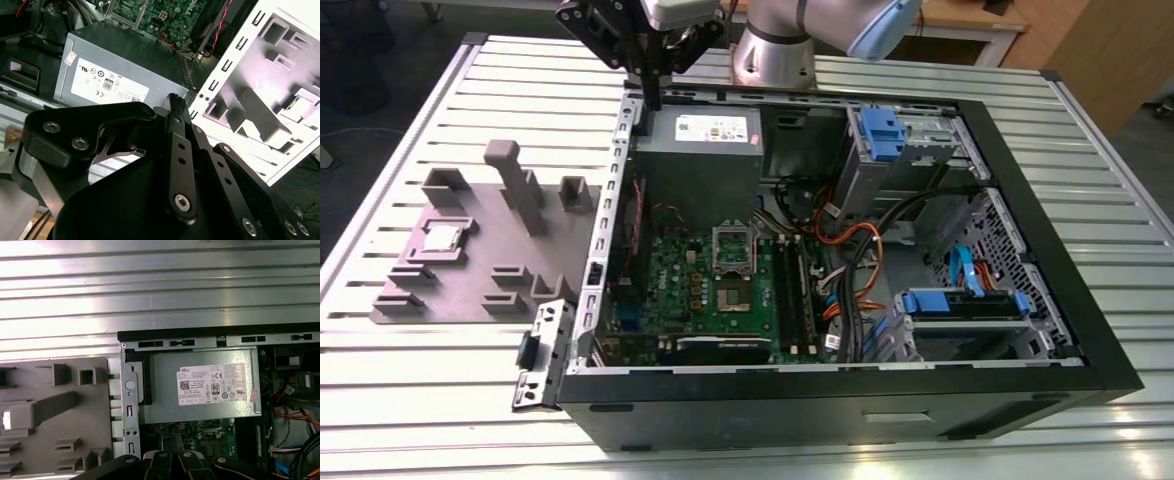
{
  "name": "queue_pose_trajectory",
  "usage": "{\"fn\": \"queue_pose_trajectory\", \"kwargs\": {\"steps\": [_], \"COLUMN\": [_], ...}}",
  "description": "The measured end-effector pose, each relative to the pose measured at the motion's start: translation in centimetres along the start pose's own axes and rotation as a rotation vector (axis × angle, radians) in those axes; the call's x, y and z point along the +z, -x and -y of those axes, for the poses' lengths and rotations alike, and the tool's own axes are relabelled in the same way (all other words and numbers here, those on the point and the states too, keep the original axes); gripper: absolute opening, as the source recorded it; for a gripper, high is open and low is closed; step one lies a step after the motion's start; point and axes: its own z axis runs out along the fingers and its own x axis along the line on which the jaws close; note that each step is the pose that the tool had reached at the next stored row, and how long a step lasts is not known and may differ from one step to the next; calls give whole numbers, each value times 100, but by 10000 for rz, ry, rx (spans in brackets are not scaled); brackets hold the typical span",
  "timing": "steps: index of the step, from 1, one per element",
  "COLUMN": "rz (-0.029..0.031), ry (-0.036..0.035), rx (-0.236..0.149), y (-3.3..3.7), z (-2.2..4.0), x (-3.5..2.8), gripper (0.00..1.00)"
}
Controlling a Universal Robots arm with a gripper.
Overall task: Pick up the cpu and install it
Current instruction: 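Reach for the cpu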
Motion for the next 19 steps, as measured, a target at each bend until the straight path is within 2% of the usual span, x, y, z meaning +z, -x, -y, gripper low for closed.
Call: {"fn": "queue_pose_trajectory", "kwargs": {"steps": [8,19], "rz": [1,1], "ry": [1,0], "rx": [0,0], "y": [-15,-134], "z": [1,10], "x": [0,-2], "gripper": [11,11]}}
